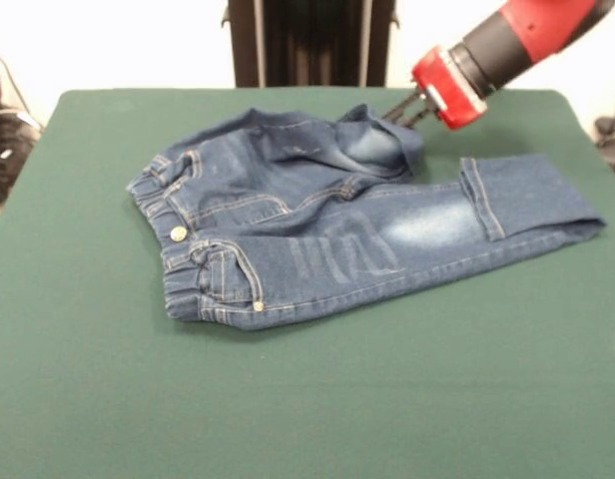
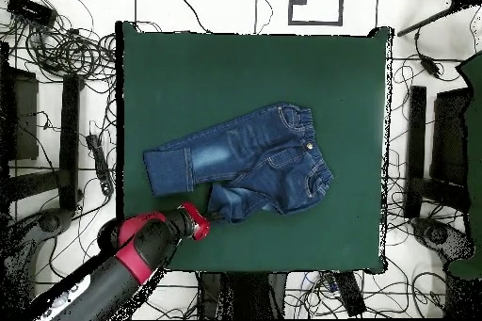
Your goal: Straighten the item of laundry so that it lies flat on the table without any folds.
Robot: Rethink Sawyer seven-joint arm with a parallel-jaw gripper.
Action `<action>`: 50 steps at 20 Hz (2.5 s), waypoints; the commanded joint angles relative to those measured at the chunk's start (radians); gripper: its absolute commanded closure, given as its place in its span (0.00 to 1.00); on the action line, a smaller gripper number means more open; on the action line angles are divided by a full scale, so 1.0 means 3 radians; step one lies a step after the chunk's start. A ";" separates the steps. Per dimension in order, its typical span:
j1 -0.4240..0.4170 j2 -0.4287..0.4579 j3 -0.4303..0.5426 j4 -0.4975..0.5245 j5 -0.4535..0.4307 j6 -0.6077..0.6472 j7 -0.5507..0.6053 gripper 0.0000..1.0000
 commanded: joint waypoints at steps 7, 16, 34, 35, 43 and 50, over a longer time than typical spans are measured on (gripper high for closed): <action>-0.0145 -0.0244 0.0179 -0.0757 0.0356 0.0458 0.0994 1.00; -0.0372 -0.1266 0.0501 0.0247 -0.0084 -0.0255 0.0109 1.00; -0.2705 -0.2220 0.2482 0.1418 -0.1507 -0.2100 -0.0253 1.00; -0.3036 -0.2262 0.2658 0.1527 -0.1739 -0.2168 -0.0313 1.00; -0.4692 -0.2645 0.3096 0.1360 -0.3573 -0.1745 -0.0855 1.00; -0.5461 -0.2800 0.3821 0.1271 -0.4195 -0.1297 -0.0967 1.00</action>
